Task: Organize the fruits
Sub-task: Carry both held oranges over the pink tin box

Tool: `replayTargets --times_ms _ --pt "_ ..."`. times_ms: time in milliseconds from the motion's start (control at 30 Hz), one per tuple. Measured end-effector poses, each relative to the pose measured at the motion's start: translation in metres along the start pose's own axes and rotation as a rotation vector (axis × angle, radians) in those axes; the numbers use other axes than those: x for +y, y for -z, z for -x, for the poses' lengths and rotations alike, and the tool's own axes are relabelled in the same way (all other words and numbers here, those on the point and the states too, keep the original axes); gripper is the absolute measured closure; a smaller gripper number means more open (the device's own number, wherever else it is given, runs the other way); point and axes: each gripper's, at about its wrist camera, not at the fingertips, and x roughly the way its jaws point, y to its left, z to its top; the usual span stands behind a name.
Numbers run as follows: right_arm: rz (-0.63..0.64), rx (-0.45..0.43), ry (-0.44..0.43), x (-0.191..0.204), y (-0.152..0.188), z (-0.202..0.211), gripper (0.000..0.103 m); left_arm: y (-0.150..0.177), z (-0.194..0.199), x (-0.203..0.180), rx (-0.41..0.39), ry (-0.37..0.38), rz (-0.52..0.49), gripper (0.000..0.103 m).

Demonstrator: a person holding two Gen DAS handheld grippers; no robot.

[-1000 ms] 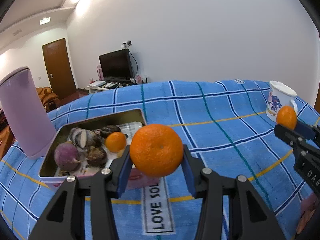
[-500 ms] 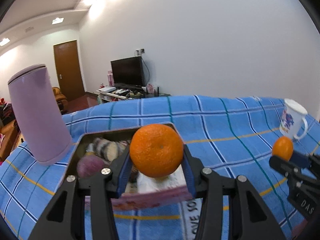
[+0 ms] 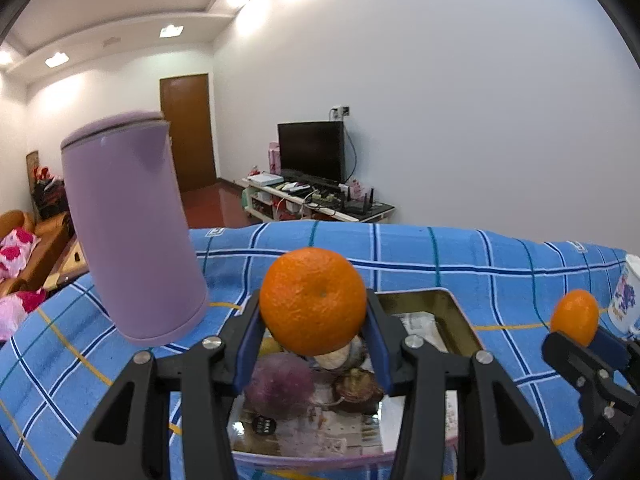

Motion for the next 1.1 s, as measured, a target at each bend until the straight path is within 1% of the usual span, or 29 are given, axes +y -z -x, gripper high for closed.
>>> replayTargets --times_ms 133,333,500,600,800,1100 --pt "0.011 -0.004 -0.027 0.017 -0.008 -0.017 0.06 0.002 -0.006 0.005 0.002 -0.047 -0.012 0.055" --pt "-0.018 -0.005 -0.029 0.024 -0.017 -0.041 0.06 0.004 -0.019 0.015 0.025 -0.105 -0.011 0.055" --pt "0.01 -0.012 -0.009 0.033 -0.023 -0.056 0.06 0.005 -0.025 0.016 0.042 -0.114 -0.018 0.055" --pt "0.026 0.0 0.004 0.037 -0.023 -0.067 0.06 0.007 -0.028 0.015 0.054 -0.113 -0.021 0.055" --pt "0.039 0.058 0.018 0.037 -0.018 -0.089 0.06 0.009 -0.032 0.009 0.072 -0.114 -0.042 0.055" --pt "0.034 0.112 0.007 0.032 -0.015 -0.104 0.06 0.012 -0.036 0.001 0.089 -0.111 -0.07 0.055"
